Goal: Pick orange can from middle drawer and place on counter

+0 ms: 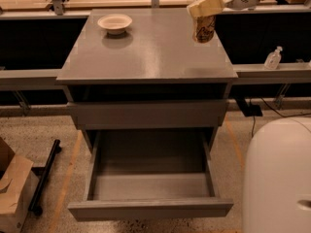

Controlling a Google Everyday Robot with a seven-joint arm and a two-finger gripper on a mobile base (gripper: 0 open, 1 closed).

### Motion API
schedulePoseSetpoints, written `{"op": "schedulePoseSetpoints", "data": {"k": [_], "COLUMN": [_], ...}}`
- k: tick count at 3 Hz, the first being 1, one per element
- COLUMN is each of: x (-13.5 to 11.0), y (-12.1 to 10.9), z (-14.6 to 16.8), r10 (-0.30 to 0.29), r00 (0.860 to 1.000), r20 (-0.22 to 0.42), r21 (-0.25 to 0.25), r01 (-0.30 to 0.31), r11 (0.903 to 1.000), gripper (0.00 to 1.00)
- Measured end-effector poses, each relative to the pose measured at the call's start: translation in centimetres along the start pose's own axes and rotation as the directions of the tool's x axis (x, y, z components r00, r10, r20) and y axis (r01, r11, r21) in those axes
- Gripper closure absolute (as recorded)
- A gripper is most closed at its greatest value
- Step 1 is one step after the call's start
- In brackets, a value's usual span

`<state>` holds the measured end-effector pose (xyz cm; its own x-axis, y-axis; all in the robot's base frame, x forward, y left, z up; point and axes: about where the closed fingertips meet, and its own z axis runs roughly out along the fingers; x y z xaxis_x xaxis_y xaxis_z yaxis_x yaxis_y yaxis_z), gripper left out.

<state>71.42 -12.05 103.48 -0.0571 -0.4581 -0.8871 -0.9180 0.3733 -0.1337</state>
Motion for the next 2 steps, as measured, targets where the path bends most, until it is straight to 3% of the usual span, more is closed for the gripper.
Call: {"op": "schedulePoseSetpoints", "data": {"k": [1,2], "x": [0.8,1.8], "y": [-3.2,-5.3], "z": [1.1,2.3], "r10": [0.021,0.041], "r00": [0.999,0.996], "r20": [0.049,0.073], "r21": [0.078,0.120], "r01": [-0.025,-0.050], "r11": [0.9966,0.9915], "gripper": [1.00,1.00]}}
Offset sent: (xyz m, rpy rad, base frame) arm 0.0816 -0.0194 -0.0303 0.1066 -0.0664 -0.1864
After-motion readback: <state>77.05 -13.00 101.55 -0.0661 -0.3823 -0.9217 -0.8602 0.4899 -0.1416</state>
